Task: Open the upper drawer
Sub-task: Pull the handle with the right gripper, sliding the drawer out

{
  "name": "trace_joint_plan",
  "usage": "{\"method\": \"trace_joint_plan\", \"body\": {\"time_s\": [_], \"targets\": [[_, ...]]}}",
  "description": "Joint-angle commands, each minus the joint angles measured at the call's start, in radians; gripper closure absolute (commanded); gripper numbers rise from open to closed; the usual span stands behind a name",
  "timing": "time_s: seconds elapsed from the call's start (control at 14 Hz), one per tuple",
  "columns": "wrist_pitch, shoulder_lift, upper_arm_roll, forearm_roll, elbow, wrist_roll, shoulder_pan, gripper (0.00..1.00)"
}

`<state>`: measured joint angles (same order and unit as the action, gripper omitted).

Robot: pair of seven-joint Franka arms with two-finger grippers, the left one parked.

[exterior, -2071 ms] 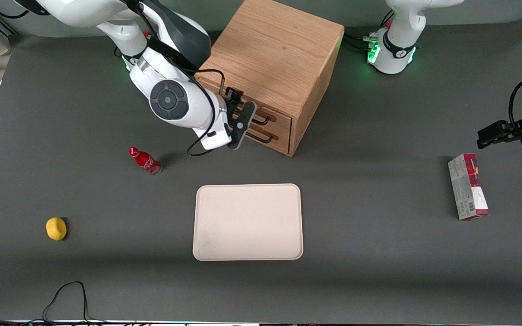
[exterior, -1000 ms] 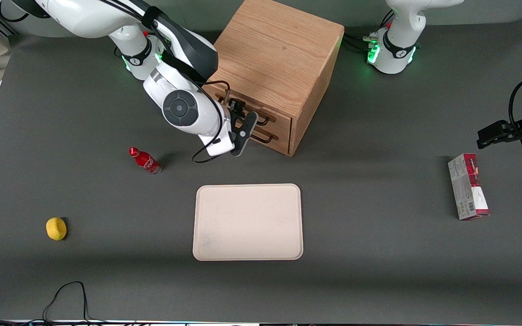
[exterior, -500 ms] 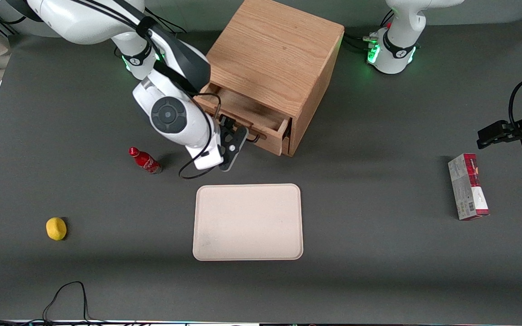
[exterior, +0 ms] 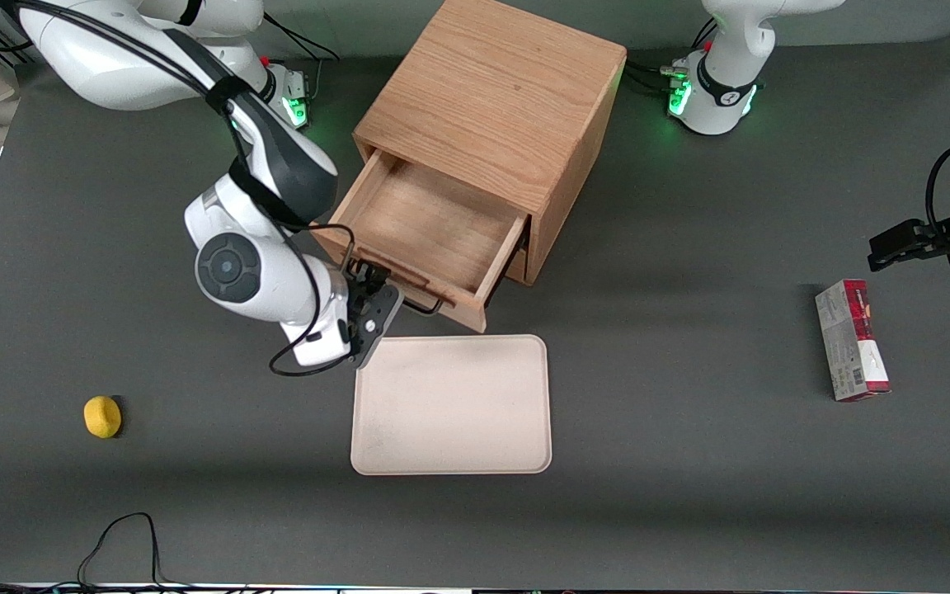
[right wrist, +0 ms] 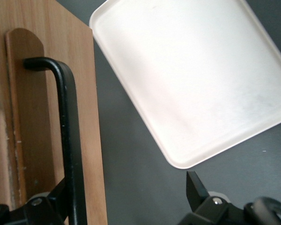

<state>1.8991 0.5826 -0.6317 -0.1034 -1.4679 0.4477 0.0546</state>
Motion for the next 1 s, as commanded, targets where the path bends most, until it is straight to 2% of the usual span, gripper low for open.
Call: {"method": "trace_joint_plan", "body": {"time_s": [0.0,0.21,0.36,0.43,0.57,0.64,0.79,0.93], "targets": [[-0.009,0.034,0.03,-0.028,0.067,0.019,-0.006,0.0],[-0.009,0.042,0.069,-0.044,0.104,0.014,-0.006,0.0],[-0.014,0.04,0.073,-0.091,0.133,0.009,-0.006,0.0],[-0.021,0.039,0.073,-0.091,0.153,0.011,-0.006,0.0],[-0.032,0.037,0.072,-0.052,0.172,0.006,-0.002,0.0],[-0.034,0.03,0.075,0.0,0.176,0.008,-0.001,0.0],[-0.037,-0.018,0.079,0.021,0.19,0.006,0.001,0.0],[-0.111,-0.081,0.151,0.053,0.192,0.005,0.008,0.0]]}}
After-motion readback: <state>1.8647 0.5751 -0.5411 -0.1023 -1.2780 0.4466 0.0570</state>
